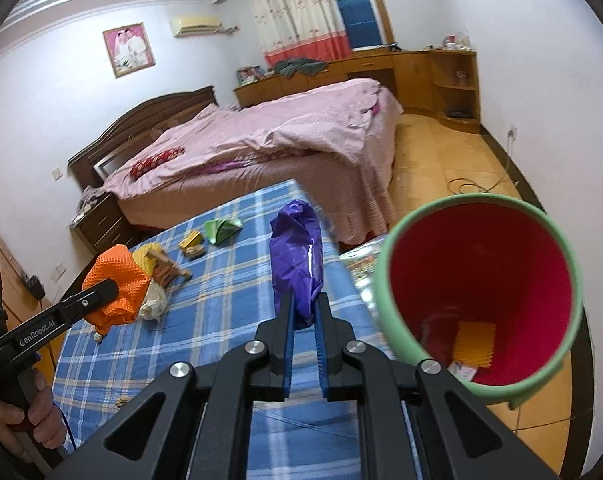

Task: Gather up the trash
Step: 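Carry the orange bag and purple bag over the red bin with both tools, then open both tools to drop the orange and purple bags into the bin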

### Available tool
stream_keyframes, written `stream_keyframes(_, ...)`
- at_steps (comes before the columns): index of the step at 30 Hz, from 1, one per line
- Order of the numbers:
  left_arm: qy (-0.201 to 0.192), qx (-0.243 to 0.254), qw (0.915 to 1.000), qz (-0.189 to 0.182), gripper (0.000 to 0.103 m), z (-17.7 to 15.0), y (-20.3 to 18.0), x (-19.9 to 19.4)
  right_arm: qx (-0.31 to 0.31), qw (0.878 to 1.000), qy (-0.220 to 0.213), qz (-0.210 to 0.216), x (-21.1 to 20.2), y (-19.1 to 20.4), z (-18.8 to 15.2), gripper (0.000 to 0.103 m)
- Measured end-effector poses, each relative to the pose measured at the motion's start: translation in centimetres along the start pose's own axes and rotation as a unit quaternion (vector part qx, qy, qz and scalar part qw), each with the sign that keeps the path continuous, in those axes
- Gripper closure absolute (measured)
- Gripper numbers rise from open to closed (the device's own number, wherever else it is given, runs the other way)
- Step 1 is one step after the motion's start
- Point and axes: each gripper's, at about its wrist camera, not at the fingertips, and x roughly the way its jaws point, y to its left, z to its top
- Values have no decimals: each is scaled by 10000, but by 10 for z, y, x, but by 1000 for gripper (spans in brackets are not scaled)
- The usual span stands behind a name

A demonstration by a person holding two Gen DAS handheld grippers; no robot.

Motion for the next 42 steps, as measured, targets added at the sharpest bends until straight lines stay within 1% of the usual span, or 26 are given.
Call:
stream_keyframes(7, 106, 306, 9990, -314, 92, 9, -41, 12, 283, 9990, -229, -244, -22, -36, 4, 92)
stream_keyframes(13, 248, 589, 9964, -557, 92, 13, -75, 27, 509, 9971, -330, -469, -31, -64, 6, 92)
stream_keyframes(24, 581, 1083, 9872, -1020, 92, 11, -144, 70, 860, 9922, -356, -826, -34, -115, 7, 92)
stream_keyframes(33, 885, 1341, 9802, -1158, 92, 2, -180, 113, 974, 9895, -210, -1049, -18, -152, 10, 92)
stream_keyframes(42, 1185, 1416, 9762, -1135, 92, -6, -190, 149, 1075, 9878, -35, -1131, 5, -178, 13, 92)
